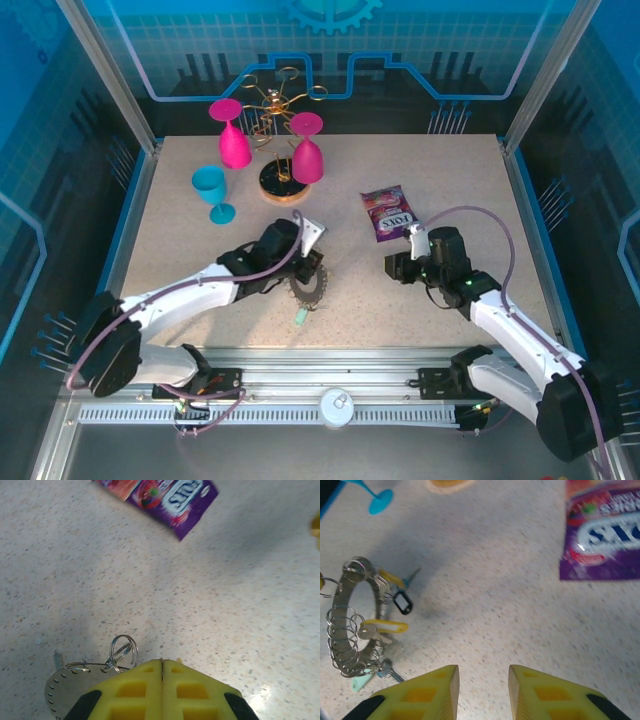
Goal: Put the keys on the keyring
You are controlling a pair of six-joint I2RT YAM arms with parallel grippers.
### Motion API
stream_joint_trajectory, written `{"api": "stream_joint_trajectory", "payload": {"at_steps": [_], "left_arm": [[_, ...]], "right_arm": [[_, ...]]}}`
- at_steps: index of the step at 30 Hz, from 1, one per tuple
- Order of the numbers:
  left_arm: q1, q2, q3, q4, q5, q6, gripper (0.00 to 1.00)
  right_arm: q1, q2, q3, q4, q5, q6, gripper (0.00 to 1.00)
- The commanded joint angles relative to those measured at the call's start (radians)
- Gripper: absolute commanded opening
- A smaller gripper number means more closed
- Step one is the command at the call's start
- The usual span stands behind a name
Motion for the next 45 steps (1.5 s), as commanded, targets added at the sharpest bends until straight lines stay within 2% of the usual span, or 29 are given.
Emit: {"api": "stream_joint_trajectory", "payload": {"at_steps": [1,6,12,15,19,21,24,29,35,41,45], "left_arm": [[0.056,-0.073,-0.047,0.166,0.239,0.049,0.00],[0.105,-0.129,-0.087,0.173,0.348,0.089,0.00],[0.163,-0.170,-0.163,0.294,0.496,0.112,0.00],[0.185,-0.165,-0.190,0.354,0.557,0.136,0.00],[0.207,-0.148,-0.204,0.398,0.632,0.173,0.00],[0.210,-0.144,-0.214,0.427,0.660,0.195,0.00],[0.212,-0.139,-0.219,0.438,0.698,0.234,0.00],[0.221,-0.133,-0.223,0.459,0.752,0.260,0.00],[0.223,-0.134,-0.229,0.476,0.787,0.287,0.00],[0.228,-0.127,-0.229,0.473,0.801,0.312,0.00],[0.229,-0.124,-0.228,0.473,0.812,0.321,0.00]], "right_arm": [[-0.012,0.013,0.035,0.147,-0.109,-0.093,0.34],[-0.008,0.060,0.052,0.267,-0.179,-0.139,0.34],[0.023,0.153,0.058,0.469,-0.321,-0.208,0.33],[0.039,0.195,0.078,0.476,-0.415,-0.273,0.33],[0.069,0.212,0.099,0.385,-0.467,-0.389,0.34],[0.092,0.213,0.097,0.351,-0.469,-0.448,0.34],[0.127,0.206,0.076,0.332,-0.399,-0.537,0.34],[0.157,0.223,0.021,0.382,-0.344,-0.648,0.35],[0.181,0.249,-0.027,0.473,-0.353,-0.665,0.36],[0.193,0.248,-0.034,0.459,-0.418,-0.663,0.39],[0.211,0.237,-0.052,0.458,-0.362,-0.660,0.38]]}}
